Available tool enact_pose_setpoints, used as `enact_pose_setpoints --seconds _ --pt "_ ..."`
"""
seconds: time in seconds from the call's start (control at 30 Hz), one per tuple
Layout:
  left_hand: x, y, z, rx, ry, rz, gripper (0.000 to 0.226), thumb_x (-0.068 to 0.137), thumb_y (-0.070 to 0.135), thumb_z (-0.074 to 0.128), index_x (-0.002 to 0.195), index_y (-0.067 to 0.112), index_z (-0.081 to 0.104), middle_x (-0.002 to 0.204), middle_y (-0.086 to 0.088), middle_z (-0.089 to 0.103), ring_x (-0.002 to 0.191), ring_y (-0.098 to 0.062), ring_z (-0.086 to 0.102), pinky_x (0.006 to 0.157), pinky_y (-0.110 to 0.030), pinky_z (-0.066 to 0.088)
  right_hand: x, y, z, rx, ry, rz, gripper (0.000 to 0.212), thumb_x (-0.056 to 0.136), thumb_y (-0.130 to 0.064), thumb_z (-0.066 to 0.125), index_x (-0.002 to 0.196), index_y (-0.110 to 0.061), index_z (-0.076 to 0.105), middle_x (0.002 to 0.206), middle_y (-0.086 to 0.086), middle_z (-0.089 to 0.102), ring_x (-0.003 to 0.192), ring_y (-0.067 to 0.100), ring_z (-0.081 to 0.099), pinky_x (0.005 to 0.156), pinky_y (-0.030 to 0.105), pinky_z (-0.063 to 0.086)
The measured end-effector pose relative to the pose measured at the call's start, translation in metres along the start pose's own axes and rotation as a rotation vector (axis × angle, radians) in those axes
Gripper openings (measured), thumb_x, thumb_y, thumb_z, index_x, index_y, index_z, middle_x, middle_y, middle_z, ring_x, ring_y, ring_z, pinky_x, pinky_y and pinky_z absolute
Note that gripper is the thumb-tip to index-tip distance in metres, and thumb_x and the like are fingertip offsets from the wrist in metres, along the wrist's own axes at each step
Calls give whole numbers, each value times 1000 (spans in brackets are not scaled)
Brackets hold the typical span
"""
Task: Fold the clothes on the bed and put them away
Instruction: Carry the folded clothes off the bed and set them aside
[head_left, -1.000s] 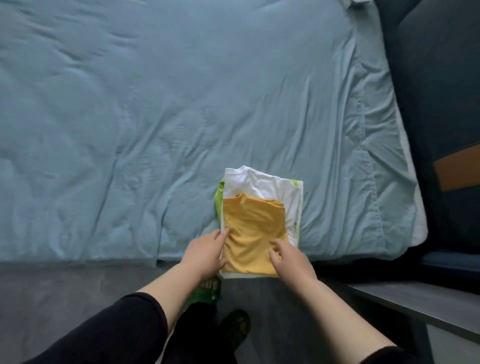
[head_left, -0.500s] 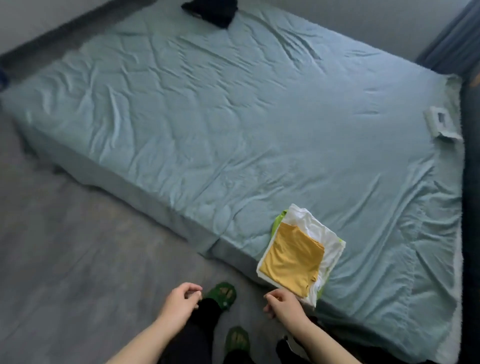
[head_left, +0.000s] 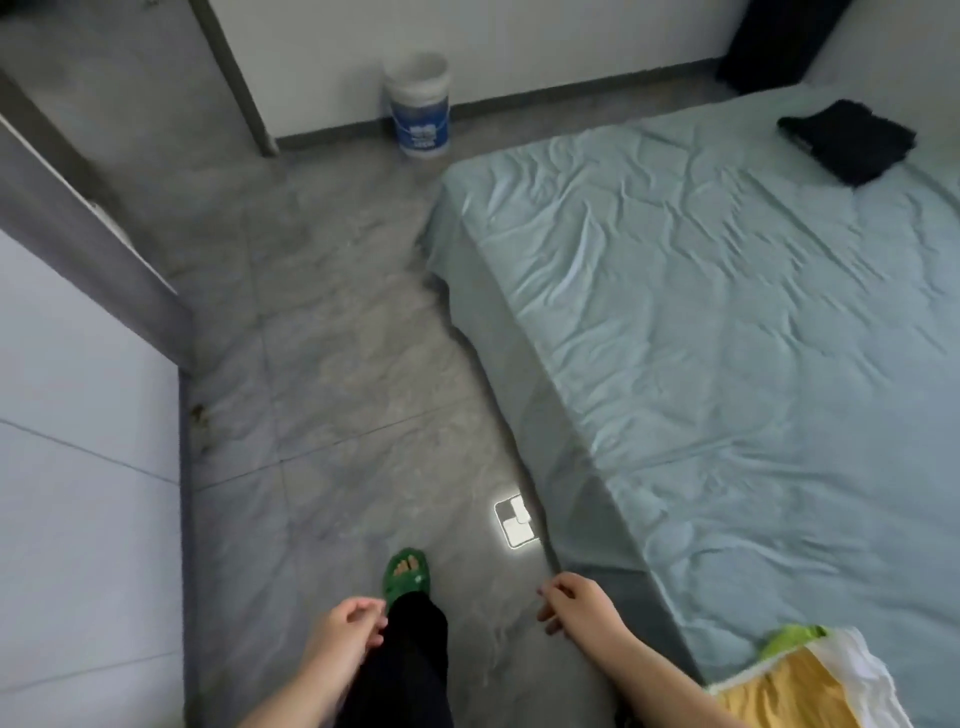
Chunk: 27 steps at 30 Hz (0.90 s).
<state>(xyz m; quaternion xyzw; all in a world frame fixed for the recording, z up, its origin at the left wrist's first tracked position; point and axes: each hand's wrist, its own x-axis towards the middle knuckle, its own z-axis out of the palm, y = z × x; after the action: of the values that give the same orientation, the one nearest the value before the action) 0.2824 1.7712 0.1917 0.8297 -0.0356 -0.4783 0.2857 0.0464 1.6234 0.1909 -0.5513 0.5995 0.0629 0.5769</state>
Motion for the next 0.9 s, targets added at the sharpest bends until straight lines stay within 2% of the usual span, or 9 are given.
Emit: enact_pose_setpoints --seconds 0.07,0.23,0.4,0.53,0.63,0.7,0.77,0.83,0.9 --pt "28 16 -30 -45 20 -4 10 96 6 53 96 1 62 74 -8 64 60 -21 57 32 -10 33 25 -52 11 16 -14 -37 17 95 -14 50 83 -13 62 71 3 67 51 10 58 47 13 38" --pt "93 62 -98 18 3 1 14 97 1 50 103 -5 61 77 -11 62 59 -18 54 36 -8 37 81 -140 31 10 13 -15 15 95 -11 50 88 -12 64 75 7 69 54 14 59 47 13 40" --pt "154 140 -126 -65 -29 30 10 96 3 53 97 -1 62 77 -10 62 61 -18 55 37 -7 36 137 -179 29 29 73 78 14 94 -11 53 89 -4 64 68 8 67 55 19 59 61 30 45" --pt "204 220 -133 -191 -37 37 8 96 13 56 93 10 62 81 -6 67 65 -16 59 53 -22 39 182 -203 6 3 95 177 15 94 -13 54 85 -5 64 65 10 69 48 16 58 46 21 40" --pt "247 277 -138 -220 -52 76 8 96 12 55 93 12 62 79 -3 67 64 -15 59 56 -22 35 228 -235 -14 -18 125 213 21 94 -9 53 74 -6 61 59 9 66 42 16 56 38 17 38" --pt "278 313 -143 -218 -36 90 9 97 9 53 96 9 62 79 -5 66 64 -16 58 55 -22 35 263 -270 -26 -45 125 209 23 93 -7 52 71 -8 60 57 7 65 41 15 56 37 16 37" --pt "309 346 -152 -215 -1 82 11 97 4 50 99 4 61 78 -9 64 63 -18 57 47 -20 39 302 -317 -38 -71 101 186 25 93 -8 52 70 -9 59 57 5 65 43 15 57 40 18 38" --pt "335 373 -167 -196 32 58 12 97 1 49 101 1 61 82 -16 64 64 -21 57 41 -13 41 338 -373 -45 -110 62 146 26 93 -10 52 68 -11 58 59 5 65 47 17 58 45 22 41" --pt "360 399 -184 -155 39 40 14 97 1 49 103 -1 61 91 -21 65 72 -29 60 48 -17 45 374 -434 -46 -109 19 92 24 94 -11 53 70 -12 59 61 5 64 50 18 58 50 23 42"
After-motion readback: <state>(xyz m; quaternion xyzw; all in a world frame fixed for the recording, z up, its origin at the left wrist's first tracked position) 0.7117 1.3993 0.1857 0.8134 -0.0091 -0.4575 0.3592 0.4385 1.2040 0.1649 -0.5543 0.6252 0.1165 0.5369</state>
